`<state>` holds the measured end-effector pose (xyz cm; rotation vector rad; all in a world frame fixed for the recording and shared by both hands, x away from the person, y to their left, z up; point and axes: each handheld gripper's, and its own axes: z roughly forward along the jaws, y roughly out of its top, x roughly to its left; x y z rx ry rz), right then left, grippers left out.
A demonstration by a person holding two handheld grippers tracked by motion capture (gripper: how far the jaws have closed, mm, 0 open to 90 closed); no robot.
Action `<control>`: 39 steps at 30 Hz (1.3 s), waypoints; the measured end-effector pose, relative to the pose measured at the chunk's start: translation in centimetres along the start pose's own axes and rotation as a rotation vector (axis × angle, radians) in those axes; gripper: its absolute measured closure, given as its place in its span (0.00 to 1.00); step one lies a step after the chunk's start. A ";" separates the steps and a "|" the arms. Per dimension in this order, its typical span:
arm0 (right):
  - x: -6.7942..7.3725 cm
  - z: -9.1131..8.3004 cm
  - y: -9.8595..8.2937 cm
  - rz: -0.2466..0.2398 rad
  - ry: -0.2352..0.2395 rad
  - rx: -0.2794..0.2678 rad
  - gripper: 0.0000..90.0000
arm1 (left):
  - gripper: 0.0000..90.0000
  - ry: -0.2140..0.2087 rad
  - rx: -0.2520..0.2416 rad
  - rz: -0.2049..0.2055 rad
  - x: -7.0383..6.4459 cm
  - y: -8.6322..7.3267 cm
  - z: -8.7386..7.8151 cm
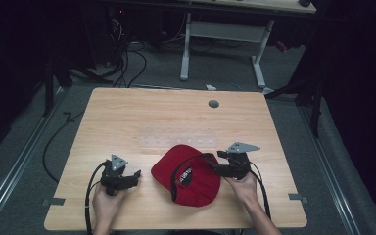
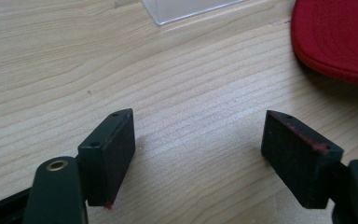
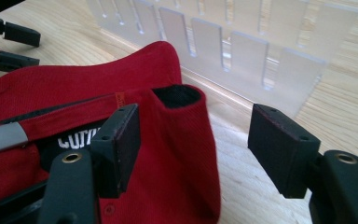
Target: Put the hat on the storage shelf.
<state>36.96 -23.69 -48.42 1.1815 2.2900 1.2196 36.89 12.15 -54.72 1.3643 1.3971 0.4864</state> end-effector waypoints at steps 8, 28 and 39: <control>0.3 1.1 0.4 -0.010 0.018 0.009 0.41 | 0.29 0.000 0.000 0.001 0.0 0.0 0.0; 0.4 3.8 0.4 -0.018 0.053 0.055 0.46 | 0.29 0.000 0.000 0.001 0.0 0.0 0.0; 0.5 5.0 0.5 -0.031 0.074 0.076 0.60 | 0.29 0.000 -0.001 -0.002 0.0 0.0 0.0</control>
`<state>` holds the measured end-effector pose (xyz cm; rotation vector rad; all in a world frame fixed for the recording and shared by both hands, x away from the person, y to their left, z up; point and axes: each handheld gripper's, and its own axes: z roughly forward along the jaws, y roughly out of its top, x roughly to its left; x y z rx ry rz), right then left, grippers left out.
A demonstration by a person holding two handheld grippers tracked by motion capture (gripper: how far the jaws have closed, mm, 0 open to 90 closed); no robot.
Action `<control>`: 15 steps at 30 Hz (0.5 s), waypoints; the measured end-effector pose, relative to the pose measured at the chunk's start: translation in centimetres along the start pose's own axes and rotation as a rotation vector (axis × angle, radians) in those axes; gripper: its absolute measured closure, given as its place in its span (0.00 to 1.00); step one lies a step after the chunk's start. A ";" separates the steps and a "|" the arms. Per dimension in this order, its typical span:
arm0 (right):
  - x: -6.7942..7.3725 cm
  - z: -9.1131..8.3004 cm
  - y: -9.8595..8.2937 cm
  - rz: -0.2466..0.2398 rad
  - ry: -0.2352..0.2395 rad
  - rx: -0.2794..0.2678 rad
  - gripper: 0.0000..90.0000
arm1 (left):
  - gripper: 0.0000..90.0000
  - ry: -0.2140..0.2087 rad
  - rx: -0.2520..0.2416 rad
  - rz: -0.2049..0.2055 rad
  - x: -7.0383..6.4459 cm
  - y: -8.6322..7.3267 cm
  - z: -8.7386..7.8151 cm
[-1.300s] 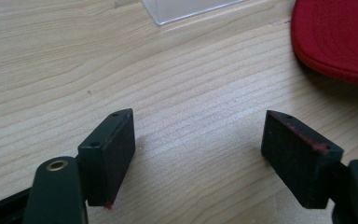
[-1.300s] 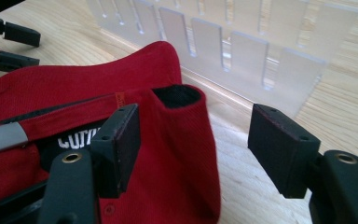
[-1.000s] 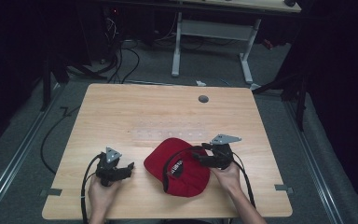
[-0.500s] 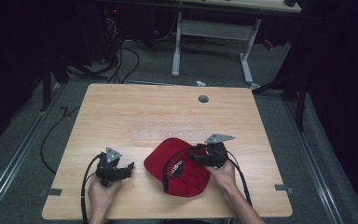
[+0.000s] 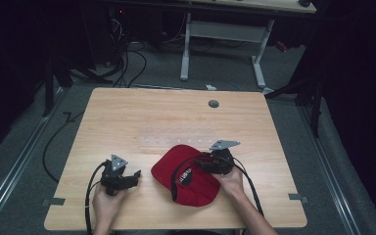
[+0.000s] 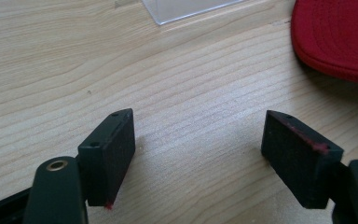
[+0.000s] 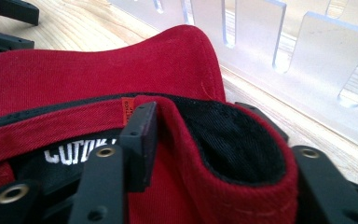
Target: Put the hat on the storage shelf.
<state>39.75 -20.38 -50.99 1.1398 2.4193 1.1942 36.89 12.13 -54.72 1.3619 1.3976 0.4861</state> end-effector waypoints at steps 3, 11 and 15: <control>-0.1 0.0 0.0 -0.010 0.010 0.000 0.65 | 0.29 0.000 0.000 0.000 0.0 0.0 0.0; -0.3 -0.2 -0.2 -0.009 0.053 0.003 0.77 | 0.29 0.000 0.000 0.000 0.0 0.0 0.0; -0.5 -0.4 -0.2 -0.004 0.091 0.004 0.83 | 0.29 0.001 -0.001 -0.001 0.0 0.0 0.0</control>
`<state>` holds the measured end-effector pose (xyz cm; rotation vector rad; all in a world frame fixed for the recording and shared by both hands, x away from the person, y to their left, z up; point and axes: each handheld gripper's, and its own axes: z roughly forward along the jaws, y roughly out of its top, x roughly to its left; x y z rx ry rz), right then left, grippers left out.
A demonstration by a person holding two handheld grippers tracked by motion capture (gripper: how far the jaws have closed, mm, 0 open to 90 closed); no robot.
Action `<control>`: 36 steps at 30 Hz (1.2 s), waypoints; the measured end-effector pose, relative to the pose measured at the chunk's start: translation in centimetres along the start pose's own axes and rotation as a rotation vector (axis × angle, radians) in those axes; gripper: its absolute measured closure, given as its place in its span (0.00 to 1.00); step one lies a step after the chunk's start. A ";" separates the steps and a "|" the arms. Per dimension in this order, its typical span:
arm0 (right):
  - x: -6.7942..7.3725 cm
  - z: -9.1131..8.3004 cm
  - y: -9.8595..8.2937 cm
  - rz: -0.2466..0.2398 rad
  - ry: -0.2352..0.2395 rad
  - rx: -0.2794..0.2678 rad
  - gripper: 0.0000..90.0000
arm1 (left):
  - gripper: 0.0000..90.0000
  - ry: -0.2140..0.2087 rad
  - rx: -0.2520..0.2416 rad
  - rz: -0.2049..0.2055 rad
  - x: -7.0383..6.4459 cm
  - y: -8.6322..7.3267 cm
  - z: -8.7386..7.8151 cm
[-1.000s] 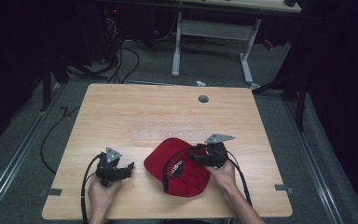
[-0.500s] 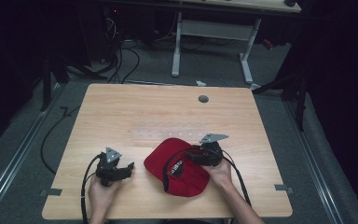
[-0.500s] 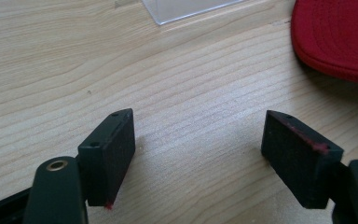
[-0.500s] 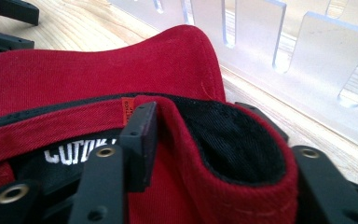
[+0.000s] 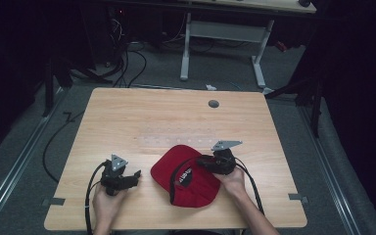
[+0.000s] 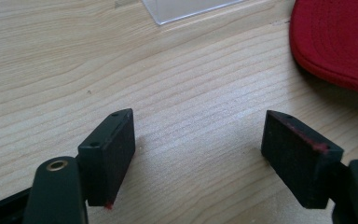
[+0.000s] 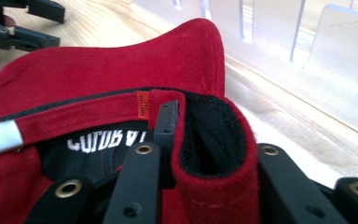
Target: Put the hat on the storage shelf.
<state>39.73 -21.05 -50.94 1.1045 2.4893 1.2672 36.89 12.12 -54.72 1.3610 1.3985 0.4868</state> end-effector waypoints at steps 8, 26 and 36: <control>0.5 -0.8 0.2 -0.006 0.032 -0.002 0.88 | 0.29 0.000 0.001 0.003 0.0 0.0 0.0; 1.4 -3.4 0.8 0.034 0.006 -0.038 0.90 | 0.27 0.011 0.000 -0.005 0.0 0.0 0.0; 1.3 -5.1 0.9 0.054 -0.023 -0.056 0.90 | 0.26 0.017 -0.001 -0.010 -0.1 0.0 0.1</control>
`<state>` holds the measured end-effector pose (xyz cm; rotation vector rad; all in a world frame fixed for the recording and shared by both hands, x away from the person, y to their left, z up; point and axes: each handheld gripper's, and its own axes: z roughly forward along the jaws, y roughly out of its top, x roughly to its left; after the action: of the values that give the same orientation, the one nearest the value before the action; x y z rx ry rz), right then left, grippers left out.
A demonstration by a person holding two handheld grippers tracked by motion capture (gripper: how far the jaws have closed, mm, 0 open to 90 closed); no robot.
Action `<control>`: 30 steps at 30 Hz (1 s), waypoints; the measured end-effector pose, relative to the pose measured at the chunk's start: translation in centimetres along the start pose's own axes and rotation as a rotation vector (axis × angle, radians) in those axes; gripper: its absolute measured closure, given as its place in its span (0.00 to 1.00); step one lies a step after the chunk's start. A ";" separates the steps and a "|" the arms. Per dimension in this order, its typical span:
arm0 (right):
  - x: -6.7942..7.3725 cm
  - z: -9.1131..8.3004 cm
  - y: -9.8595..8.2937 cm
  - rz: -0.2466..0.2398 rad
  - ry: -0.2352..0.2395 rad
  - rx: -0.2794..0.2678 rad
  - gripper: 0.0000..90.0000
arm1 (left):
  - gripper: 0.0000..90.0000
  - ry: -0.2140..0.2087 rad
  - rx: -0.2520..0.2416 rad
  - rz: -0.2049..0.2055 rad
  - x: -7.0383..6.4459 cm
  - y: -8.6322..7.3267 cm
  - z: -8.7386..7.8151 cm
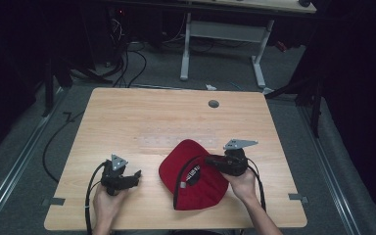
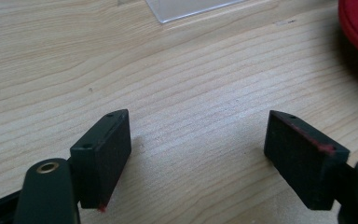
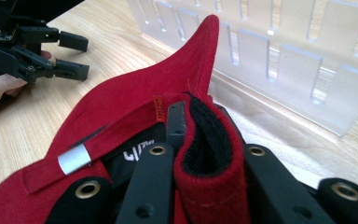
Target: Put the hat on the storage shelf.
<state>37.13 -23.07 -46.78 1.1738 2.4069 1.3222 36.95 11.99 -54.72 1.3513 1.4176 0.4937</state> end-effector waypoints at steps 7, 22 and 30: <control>-0.2 -0.9 0.3 0.009 -0.016 -0.013 0.90 | 0.27 -0.005 -0.001 0.013 -0.1 -0.1 -0.1; -0.6 -2.2 0.4 0.047 -0.034 -0.043 0.90 | 0.28 -0.137 0.000 0.083 -3.1 -0.5 -1.6; -0.4 -2.7 1.3 0.058 -0.038 -0.067 0.90 | 0.26 -0.236 0.007 0.115 -5.9 -0.6 -2.2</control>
<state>36.89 -24.70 -44.24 1.2476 2.3007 1.3727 33.56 7.35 -52.12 1.4517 1.1555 0.3896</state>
